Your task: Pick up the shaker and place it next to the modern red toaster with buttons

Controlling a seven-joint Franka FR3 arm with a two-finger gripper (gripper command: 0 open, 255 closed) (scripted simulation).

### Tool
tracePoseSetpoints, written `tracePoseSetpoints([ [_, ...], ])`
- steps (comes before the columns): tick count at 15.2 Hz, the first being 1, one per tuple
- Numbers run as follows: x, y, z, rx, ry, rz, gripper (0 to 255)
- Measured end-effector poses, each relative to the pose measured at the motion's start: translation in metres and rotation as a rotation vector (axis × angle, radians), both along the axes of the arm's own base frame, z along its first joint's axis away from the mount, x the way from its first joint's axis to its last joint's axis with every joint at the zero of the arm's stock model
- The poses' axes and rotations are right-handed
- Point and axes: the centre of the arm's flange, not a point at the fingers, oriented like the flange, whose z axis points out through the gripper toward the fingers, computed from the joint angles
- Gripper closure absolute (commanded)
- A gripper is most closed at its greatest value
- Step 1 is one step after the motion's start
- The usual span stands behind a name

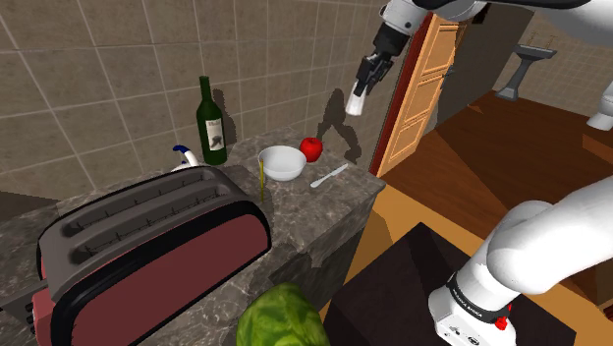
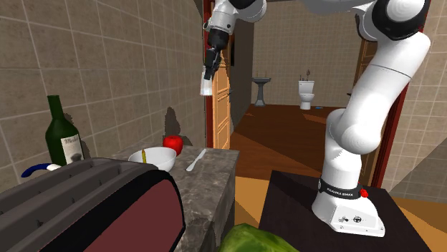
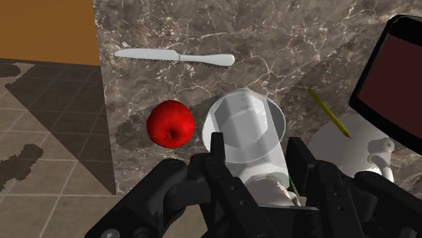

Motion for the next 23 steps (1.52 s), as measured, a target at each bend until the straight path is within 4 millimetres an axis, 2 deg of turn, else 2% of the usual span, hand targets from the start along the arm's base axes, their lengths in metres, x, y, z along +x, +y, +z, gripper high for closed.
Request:
tracePoseSetpoints([
  [3,0.010,0.033,-0.003,0.000,0.000,0.000,255],
  [4,0.016,0.044,0.002,0.000,0.001,0.000,255],
  [21,0.100,0.259,-0.001,0.000,0.000,0.000,255],
  [23,0.105,0.284,0.000,0.000,0.000,0.001,255],
])
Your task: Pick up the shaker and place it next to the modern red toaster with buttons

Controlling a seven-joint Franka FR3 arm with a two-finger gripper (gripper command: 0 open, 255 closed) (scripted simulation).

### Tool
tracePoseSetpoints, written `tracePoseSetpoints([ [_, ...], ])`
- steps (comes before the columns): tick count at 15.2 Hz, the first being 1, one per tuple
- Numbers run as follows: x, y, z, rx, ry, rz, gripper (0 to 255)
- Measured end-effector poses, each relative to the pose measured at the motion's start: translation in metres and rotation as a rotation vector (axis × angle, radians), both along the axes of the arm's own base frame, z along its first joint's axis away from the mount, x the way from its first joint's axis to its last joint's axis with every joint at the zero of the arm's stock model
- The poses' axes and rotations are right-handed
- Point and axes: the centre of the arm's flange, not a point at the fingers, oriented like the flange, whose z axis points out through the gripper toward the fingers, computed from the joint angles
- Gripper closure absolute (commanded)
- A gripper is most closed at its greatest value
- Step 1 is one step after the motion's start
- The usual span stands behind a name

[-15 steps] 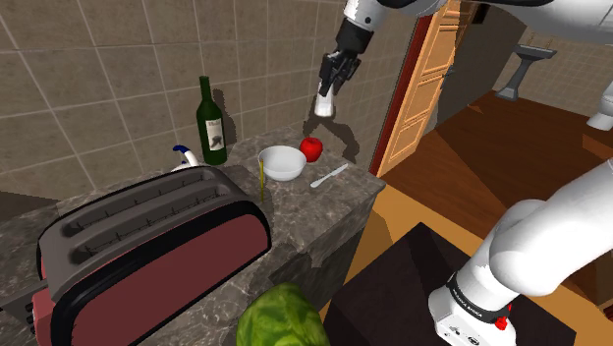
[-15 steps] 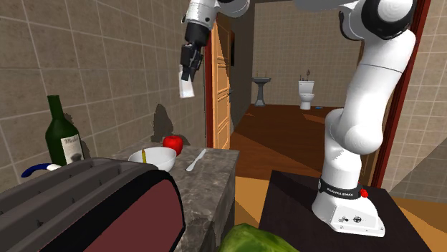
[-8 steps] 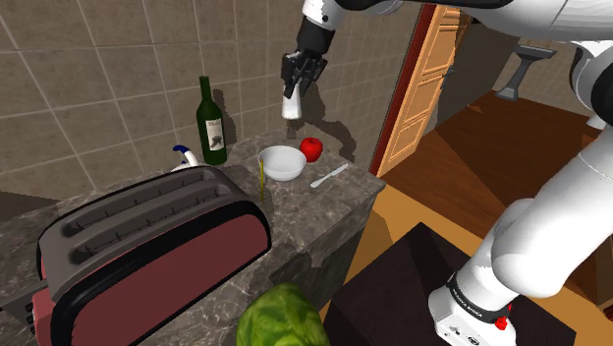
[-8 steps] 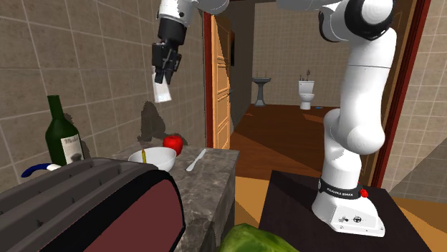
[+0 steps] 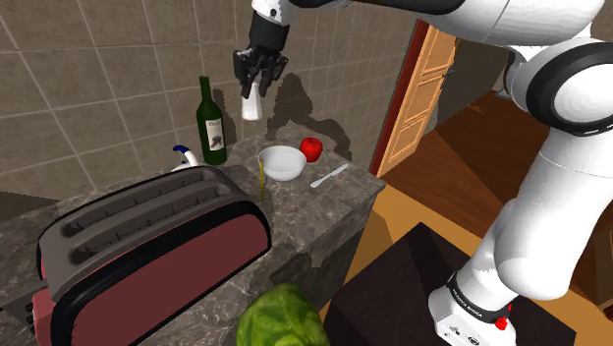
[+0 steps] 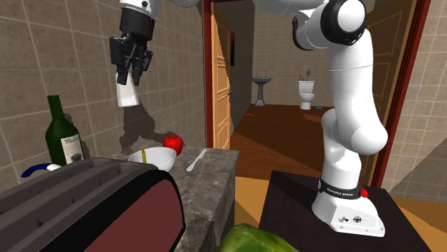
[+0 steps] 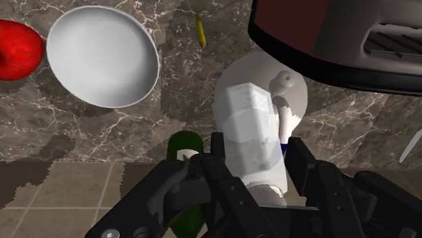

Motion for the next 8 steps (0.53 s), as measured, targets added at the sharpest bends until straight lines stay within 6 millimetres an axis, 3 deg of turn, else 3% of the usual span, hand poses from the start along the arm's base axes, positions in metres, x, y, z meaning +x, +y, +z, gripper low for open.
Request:
tracePoseSetpoints([
  [2,0.011,0.022,-0.002,0.000,0.000,-0.001,255],
  [8,0.014,0.029,-0.030,0.001,0.000,-0.002,255],
])
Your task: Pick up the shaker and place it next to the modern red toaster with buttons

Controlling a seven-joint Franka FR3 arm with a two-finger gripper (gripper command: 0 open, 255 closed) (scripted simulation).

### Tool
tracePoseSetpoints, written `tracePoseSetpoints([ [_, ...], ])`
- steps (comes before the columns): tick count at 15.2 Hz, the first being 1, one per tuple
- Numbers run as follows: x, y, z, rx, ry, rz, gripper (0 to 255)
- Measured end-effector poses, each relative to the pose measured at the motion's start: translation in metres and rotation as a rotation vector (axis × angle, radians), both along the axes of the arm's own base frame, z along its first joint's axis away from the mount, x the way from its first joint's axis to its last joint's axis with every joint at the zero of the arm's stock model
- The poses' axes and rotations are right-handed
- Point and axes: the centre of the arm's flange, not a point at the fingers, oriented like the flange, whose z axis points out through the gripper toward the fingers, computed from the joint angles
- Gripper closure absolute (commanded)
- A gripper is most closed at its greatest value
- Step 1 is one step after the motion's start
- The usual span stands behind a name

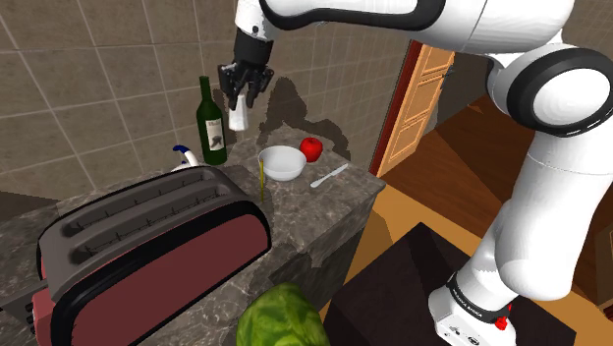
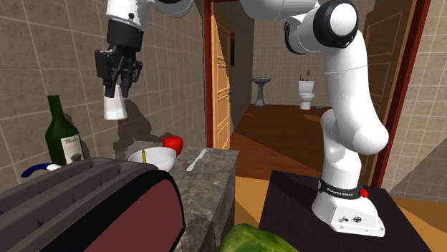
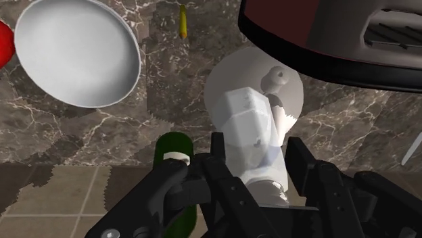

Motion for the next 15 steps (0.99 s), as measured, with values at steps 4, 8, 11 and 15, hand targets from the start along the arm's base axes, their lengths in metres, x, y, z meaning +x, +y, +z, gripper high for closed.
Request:
tracePoseSetpoints([
  [4,-0.001,0.000,-0.022,0.000,0.000,0.000,255],
  [8,0.000,0.000,-0.044,0.000,0.000,0.000,255],
  [11,0.000,-0.001,-0.059,0.000,0.000,0.000,255],
  [15,0.000,0.000,-0.080,0.000,0.000,0.000,255],
])
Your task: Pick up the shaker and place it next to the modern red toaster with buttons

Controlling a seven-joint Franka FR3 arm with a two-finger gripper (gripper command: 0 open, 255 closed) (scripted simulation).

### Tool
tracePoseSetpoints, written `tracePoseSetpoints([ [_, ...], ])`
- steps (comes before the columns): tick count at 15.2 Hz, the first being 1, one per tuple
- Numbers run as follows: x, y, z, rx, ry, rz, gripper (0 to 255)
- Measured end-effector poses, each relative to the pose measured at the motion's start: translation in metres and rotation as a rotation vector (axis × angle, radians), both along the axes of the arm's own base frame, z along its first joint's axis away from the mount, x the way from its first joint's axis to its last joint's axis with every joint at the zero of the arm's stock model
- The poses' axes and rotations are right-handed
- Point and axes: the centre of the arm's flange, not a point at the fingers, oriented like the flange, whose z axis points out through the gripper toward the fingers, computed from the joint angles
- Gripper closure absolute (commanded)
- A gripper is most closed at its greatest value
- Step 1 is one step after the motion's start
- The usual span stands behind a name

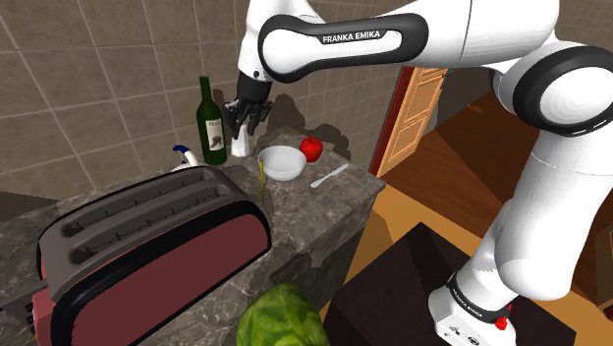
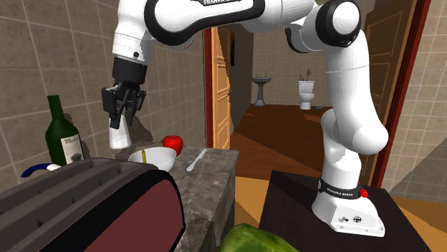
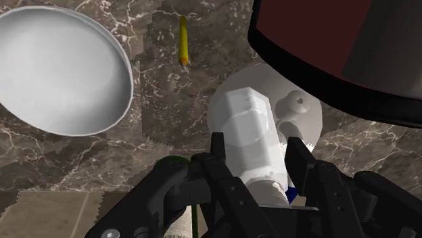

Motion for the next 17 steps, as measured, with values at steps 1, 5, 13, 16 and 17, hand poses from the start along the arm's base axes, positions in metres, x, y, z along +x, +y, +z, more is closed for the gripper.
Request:
tracePoseSetpoints([
  [1,0.001,0.000,-0.006,0.000,0.000,0.000,255],
  [5,-0.001,0.001,-0.027,0.000,0.000,0.000,255],
  [13,0.000,0.001,-0.069,0.000,0.000,0.000,255],
  [16,0.000,0.001,-0.085,0.000,0.000,0.000,255],
  [17,0.000,0.001,-0.091,0.000,0.000,0.000,255],
])
